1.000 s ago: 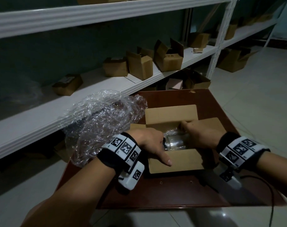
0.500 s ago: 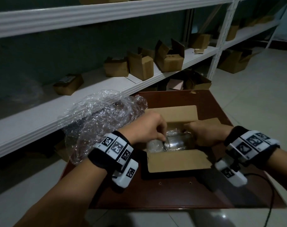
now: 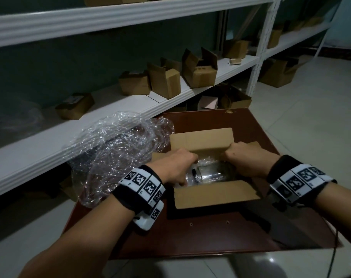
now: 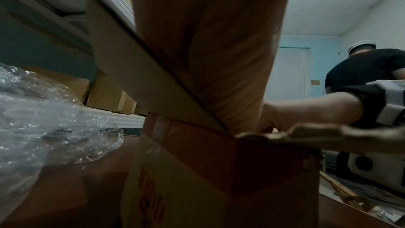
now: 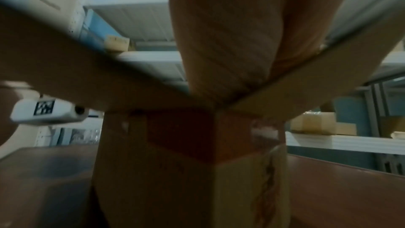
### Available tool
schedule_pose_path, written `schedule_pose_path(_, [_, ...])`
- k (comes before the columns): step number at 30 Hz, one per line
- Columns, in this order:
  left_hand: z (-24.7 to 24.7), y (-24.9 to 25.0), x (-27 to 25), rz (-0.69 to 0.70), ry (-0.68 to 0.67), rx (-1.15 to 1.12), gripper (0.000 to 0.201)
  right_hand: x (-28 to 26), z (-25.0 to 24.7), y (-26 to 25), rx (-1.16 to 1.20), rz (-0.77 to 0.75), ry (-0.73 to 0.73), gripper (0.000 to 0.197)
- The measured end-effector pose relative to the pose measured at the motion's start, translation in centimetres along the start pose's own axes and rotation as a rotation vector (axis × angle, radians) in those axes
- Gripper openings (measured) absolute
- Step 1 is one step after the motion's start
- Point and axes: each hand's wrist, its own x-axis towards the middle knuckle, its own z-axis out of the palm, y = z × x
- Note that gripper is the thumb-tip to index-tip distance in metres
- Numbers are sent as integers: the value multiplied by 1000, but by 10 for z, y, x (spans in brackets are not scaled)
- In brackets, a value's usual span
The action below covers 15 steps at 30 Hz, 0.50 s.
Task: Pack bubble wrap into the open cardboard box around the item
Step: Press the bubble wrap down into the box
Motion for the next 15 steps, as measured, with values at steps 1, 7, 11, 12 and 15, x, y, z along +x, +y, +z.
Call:
schedule_pose_path(1, [0, 1, 1, 1, -23, 2, 67, 3, 3, -2, -2, -18, 0, 23])
schedule_pose_path(7, [-8, -3, 2, 59, -120, -52, 66, 10, 3, 11, 162, -29, -98, 30])
schedule_pose_path(11, [-8, -3, 4, 56, -127, -73, 80, 12, 0, 18, 249, -55, -128, 35])
schedule_pose_path(12, [-6, -2, 6, 51, -123, -54, 80, 12, 0, 17, 240, -46, -120, 36])
schedule_pose_path(15, [0, -1, 10, 43, -91, -13, 74, 15, 0, 14, 254, -22, -107, 46])
